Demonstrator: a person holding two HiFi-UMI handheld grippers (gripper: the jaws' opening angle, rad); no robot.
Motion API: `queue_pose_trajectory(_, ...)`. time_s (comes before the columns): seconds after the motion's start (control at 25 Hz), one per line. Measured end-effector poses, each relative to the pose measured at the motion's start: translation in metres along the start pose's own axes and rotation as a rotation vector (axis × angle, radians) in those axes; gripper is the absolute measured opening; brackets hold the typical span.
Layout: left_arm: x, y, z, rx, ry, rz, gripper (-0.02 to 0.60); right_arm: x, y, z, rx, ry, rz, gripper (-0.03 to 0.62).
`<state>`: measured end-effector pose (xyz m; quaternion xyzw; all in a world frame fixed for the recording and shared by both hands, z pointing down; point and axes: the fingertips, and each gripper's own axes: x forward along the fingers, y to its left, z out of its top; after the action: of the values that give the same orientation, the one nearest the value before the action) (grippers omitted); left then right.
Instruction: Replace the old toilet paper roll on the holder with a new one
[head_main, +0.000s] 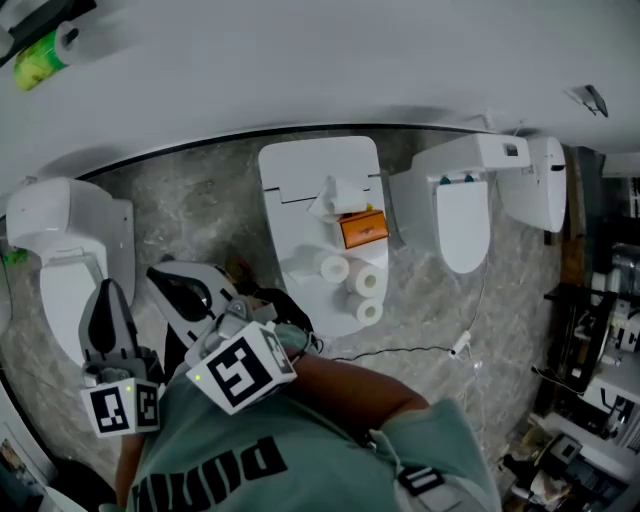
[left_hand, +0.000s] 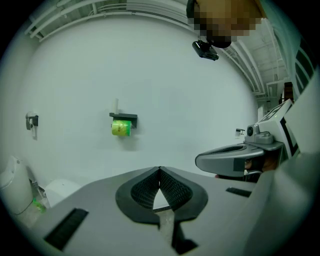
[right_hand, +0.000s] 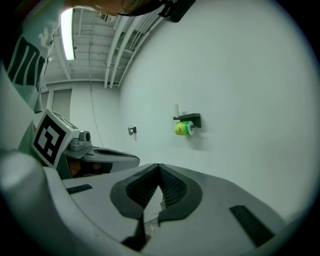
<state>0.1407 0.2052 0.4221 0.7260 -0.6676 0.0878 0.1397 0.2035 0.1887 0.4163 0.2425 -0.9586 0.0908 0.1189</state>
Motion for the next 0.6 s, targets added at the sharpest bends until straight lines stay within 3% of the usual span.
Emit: queue_pose_trajectory(0.6, -0.01, -0.011, -0.012, 0.024, 0.026, 0.042, 0.005, -0.012, 0.002, -0.016, 0.004, 0.006, 0.016, 0.003)
